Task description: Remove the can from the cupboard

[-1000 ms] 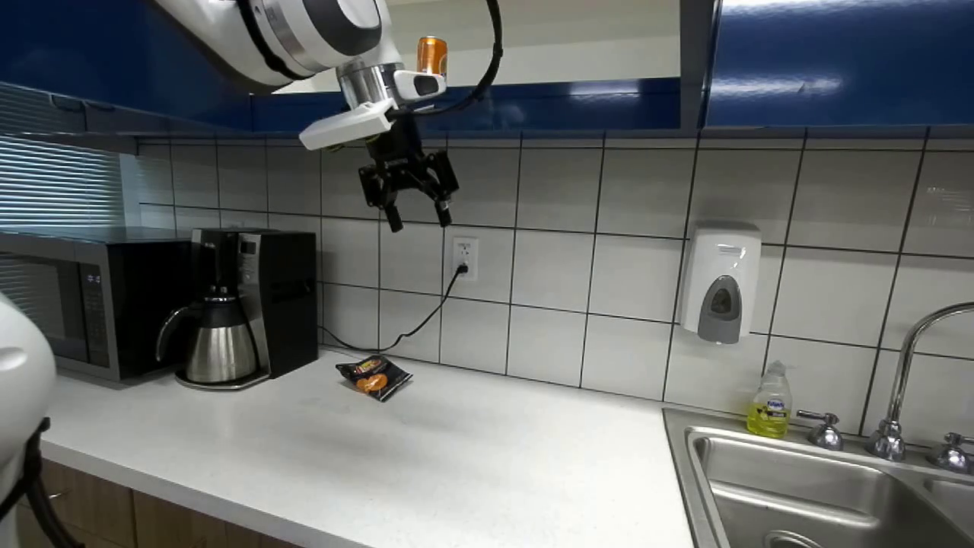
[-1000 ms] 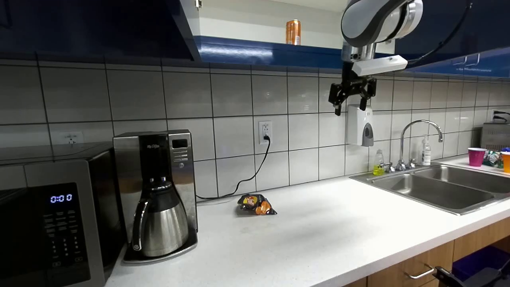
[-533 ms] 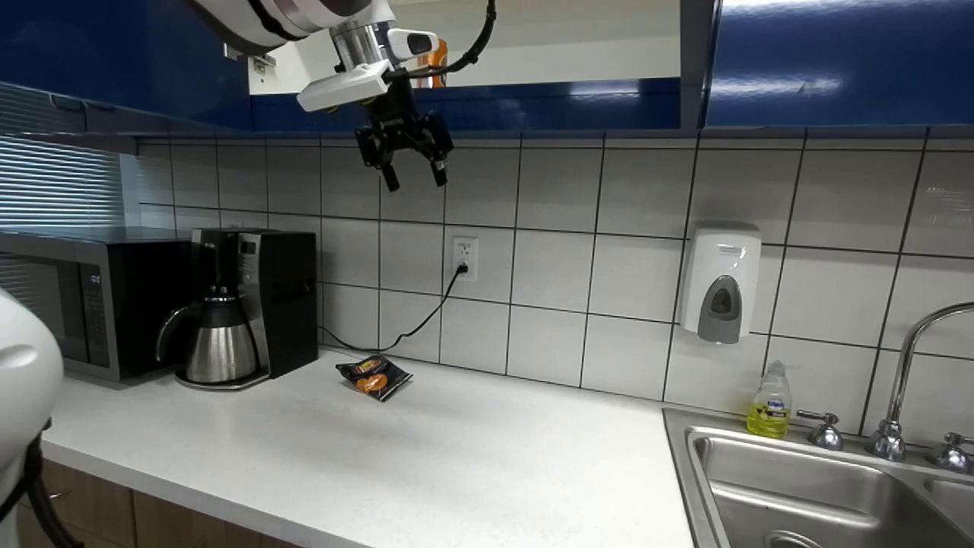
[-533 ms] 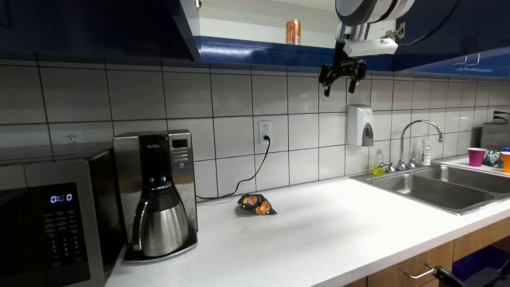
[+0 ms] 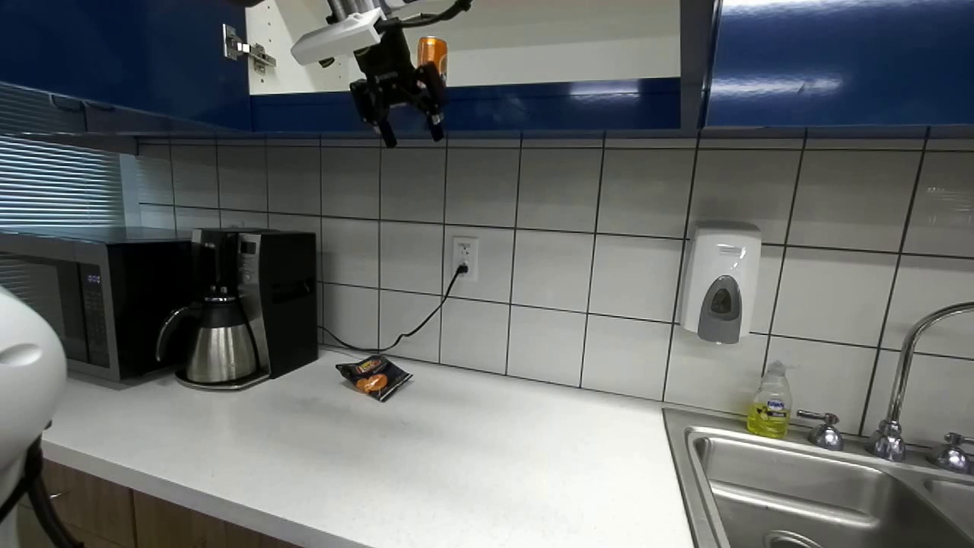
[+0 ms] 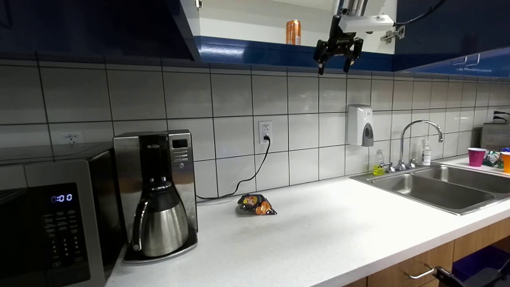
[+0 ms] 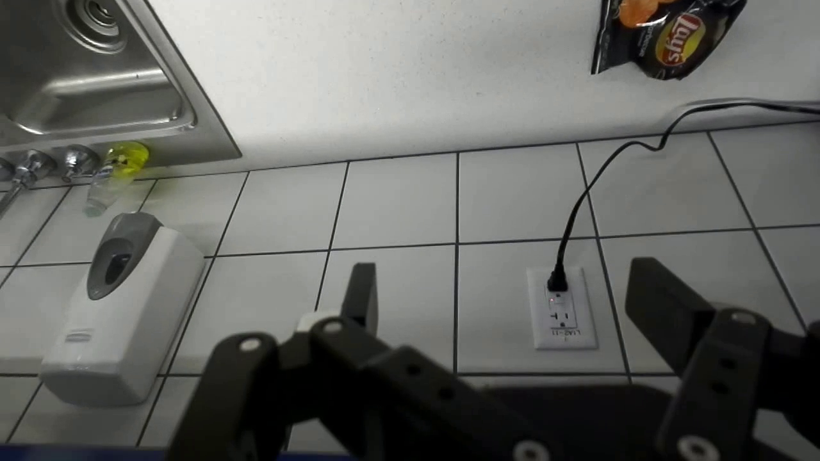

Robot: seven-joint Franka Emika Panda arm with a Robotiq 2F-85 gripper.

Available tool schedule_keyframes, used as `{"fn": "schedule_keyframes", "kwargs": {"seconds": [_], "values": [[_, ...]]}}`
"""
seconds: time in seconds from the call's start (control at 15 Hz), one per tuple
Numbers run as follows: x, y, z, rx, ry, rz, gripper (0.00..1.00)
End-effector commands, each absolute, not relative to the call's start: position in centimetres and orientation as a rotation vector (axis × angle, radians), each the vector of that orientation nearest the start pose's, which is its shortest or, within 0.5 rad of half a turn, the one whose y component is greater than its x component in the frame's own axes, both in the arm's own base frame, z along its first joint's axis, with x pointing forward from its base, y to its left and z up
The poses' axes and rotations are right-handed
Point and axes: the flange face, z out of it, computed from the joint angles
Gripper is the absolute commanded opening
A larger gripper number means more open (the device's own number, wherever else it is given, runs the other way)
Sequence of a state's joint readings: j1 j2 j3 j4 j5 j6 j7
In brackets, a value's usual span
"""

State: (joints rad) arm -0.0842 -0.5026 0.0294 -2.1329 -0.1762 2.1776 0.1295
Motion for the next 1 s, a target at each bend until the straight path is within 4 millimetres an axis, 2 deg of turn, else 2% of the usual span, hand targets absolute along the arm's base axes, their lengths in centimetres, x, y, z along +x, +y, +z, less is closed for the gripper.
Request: {"fn": "schedule_keyframes", "kwargs": {"seconds": [0.0,0.4,0.93], "values": [[44.0,-2.3,69.3,-3.146,0.255,-0.918,1.00],[44.0,-2.1,73.1,-3.089,0.299,-1.014,1.00],[44.4,-1.1,77.0,-3.020,0.307,-1.126,1.00]]}}
